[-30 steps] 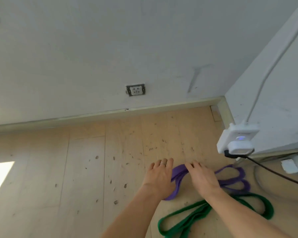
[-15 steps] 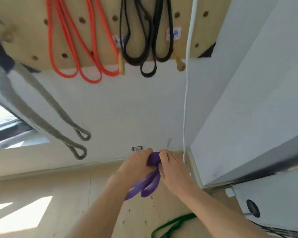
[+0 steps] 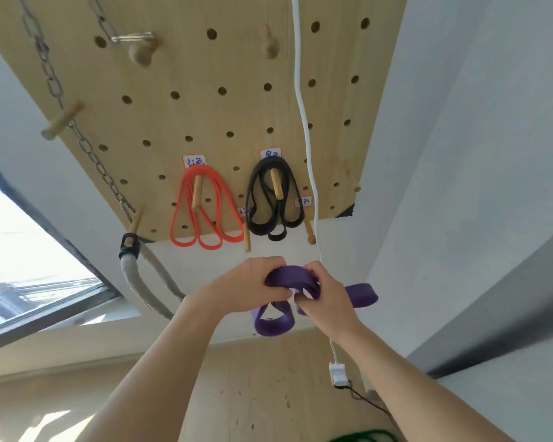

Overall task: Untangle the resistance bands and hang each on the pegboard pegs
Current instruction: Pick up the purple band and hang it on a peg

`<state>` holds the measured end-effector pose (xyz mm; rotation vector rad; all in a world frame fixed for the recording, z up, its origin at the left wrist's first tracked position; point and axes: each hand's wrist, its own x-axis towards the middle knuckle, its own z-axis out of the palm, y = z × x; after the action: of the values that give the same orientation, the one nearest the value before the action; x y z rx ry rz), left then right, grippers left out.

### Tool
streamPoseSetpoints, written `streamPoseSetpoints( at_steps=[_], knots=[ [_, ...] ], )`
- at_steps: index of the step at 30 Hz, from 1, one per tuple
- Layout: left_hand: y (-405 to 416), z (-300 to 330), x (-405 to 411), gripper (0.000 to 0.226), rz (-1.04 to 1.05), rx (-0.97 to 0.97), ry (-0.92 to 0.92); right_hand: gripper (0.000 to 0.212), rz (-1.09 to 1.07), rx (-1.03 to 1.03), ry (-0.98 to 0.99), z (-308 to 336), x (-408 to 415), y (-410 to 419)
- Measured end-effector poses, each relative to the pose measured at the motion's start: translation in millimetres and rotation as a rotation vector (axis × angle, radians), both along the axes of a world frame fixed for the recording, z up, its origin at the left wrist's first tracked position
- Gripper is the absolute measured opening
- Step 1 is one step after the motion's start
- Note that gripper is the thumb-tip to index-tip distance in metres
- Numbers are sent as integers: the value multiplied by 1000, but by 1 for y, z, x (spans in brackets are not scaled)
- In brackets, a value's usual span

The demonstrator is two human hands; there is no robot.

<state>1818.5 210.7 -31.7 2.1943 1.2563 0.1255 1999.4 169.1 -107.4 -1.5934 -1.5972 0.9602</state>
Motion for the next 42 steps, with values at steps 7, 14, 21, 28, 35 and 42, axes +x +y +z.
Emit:
streamPoseSetpoints(
  at_steps=[7,14,21,28,35,42],
  knots=[
    [5,24,11,22,74,3,129,20,117,24,61,29,11,19],
    [25,16,15,33,118,-58,20,29,254,-31,48,37,-4,46],
    [73,3,0,30,7,-139,61,38,264,-137,-77,11,-10,86],
    [112,-13,-9,32,17,-203,-26,69,77,-363,26,-21,0,124],
    [120,-47,4,31,44,-270,-64,92,-98,-279,97,-50,9,127],
    [133,-60,33,31,62,-260,-137,107,-233,-189,172,-44,37,133]
  ],
)
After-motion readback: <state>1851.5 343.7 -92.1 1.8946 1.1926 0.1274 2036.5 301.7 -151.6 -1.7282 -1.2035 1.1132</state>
